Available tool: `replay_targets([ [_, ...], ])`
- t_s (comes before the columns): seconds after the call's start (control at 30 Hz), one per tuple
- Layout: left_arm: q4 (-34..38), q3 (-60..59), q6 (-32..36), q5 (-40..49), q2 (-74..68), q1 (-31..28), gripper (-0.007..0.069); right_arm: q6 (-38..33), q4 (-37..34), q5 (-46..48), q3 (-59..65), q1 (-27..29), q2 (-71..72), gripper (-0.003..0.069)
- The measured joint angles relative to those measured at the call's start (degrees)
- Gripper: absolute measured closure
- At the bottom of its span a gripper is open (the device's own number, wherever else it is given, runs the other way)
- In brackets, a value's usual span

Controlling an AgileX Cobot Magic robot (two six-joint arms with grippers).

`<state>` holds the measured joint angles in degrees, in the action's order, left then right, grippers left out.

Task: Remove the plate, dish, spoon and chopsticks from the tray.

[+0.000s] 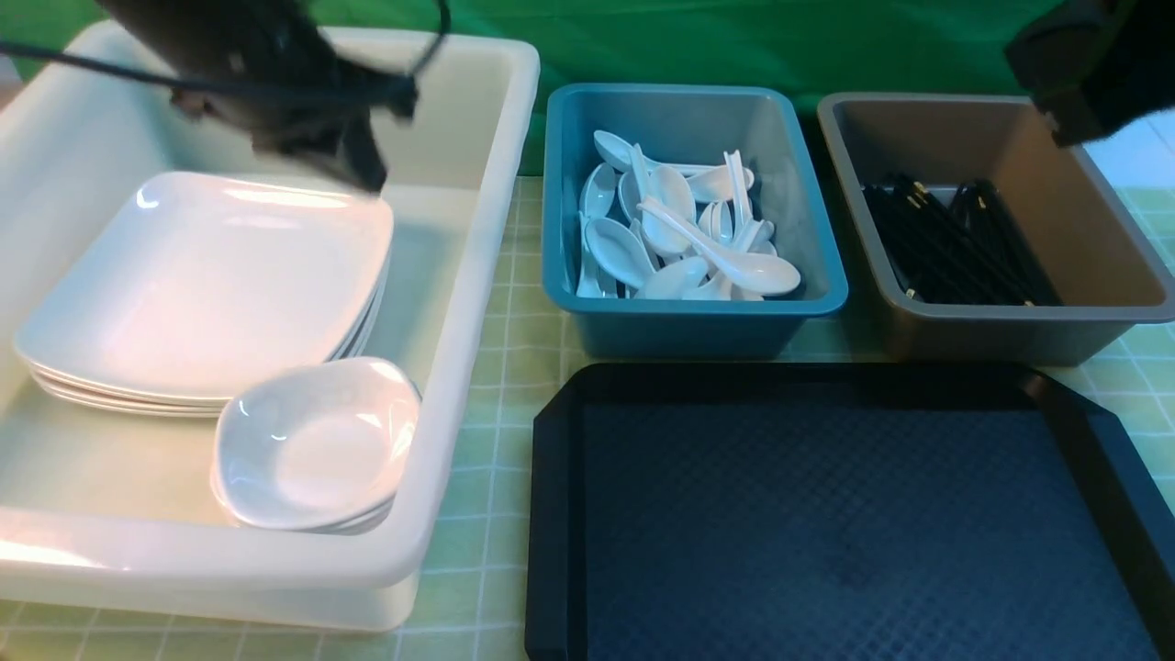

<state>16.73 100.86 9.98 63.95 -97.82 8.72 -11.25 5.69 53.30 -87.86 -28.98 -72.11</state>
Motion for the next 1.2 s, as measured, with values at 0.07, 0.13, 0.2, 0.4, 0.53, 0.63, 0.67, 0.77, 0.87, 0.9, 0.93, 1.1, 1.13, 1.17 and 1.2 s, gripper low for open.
replay_targets([
  [0.07, 1.2, -1.3, 1.1, -0.8, 5.6, 0.0, 0.0638, 1.5, 1.2, -3.3, 0.1, 0.0, 2.6, 0.0648],
  [0.13, 1.4, -3.3, 1.4, -2.2, 10.8, 0.0, 0.0638, 3.4, 2.8, -6.1, 0.3, 0.0, 5.7, 0.0648],
  [0.2, 1.4, -9.8, 2.0, -6.5, 22.5, 0.0, 0.0638, 8.0, 6.2, -14.2, 3.0, 0.0, 12.6, 0.0648],
  [0.4, 1.3, -29.6, 1.6, -16.5, 45.4, 0.0, 0.0638, 19.4, 11.9, -32.2, 18.5, 0.0, 30.5, 0.0648],
  [0.53, 1.2, -45.8, -0.6, -25.0, 61.8, 0.0, 0.0638, 31.2, 18.5, -44.8, 33.5, 0.0, 43.6, 0.0648],
  [0.63, 1.2, -52.5, -1.4, -27.6, 68.2, 0.0, 0.0638, 32.8, 19.6, -48.0, 39.1, 0.1, 47.9, 0.0649],
  [0.67, 1.2, -56.7, -2.4, -29.0, 72.2, 0.0, 0.0638, 33.2, 20.1, -49.1, 42.9, 0.1, 50.5, 0.065],
  [0.77, 1.8, -63.8, -3.0, -32.1, 79.0, 0.0, 0.0638, 34.0, 20.1, -49.3, 46.7, 0.2, 52.9, 0.065],
  [0.87, 2.1, -68.0, -3.2, -33.7, 83.6, 0.0, 0.0638, 35.7, 20.1, -48.8, 48.4, 0.2, 53.6, 0.065],
  [0.9, 2.2, -69.2, -3.2, -33.9, 85.0, 0.0, 0.0638, 36.6, 20.1, -48.6, 48.9, 0.2, 53.7, 0.0648],
  [0.93, 2.2, -69.3, -3.2, -33.9, 85.2, 0.0, 0.0638, 36.8, 20.1, -48.5, 49.0, 0.2, 53.7, 0.0648],
  [1.1, 3.0, -70.9, -3.2, -33.1, 86.6, 0.0, 0.0638, 37.7, 20.1, -48.3, 49.3, 0.2, 53.7, 0.0634],
  [1.13, 3.1, -70.9, -3.2, -33.1, 86.6, 0.0, 0.0638, 37.7, 20.1, -48.3, 49.3, 0.2, 53.7, 0.0633],
  [1.17, 3.3, -70.9, -3.3, -33.2, 86.6, 0.0, 0.0638, 37.7, 20.1, -48.3, 49.3, 0.2, 53.7, 0.0628],
  [1.2, 3.4, -70.9, -3.3, -33.6, 86.6, 0.0, 0.0638, 37.7, 20.1, -48.3, 49.3, 0.2, 53.7, 0.0624],
])
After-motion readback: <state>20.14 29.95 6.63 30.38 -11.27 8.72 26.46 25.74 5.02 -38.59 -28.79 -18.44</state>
